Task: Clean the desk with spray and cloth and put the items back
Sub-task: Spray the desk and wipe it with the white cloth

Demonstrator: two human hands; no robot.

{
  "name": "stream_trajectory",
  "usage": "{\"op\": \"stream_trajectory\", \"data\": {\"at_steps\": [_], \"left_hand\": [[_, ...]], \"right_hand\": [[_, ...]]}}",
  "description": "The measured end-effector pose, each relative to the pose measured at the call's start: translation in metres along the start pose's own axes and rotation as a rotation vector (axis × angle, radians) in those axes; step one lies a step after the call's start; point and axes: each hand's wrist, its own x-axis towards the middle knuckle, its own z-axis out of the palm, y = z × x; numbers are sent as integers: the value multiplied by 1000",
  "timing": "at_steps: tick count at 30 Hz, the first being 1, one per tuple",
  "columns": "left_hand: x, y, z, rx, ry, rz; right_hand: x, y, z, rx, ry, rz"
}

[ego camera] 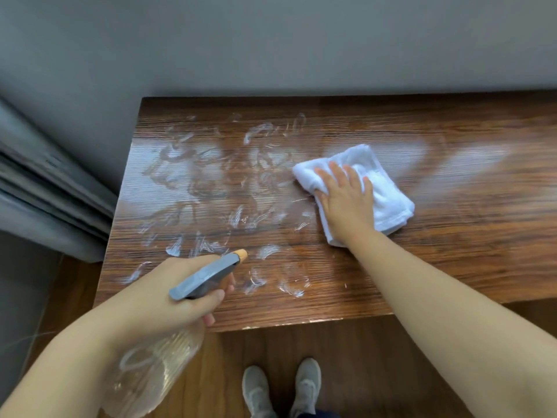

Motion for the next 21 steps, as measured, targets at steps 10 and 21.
{"op": "stream_trajectory", "data": {"at_steps": [10, 21], "left_hand": [[1, 6, 14, 14, -47, -7], [-11, -1, 19, -50, -31, -44]], "right_hand": [[-77, 50, -4, 52, 16, 32], [-125, -16, 11, -3, 45, -163]]}}
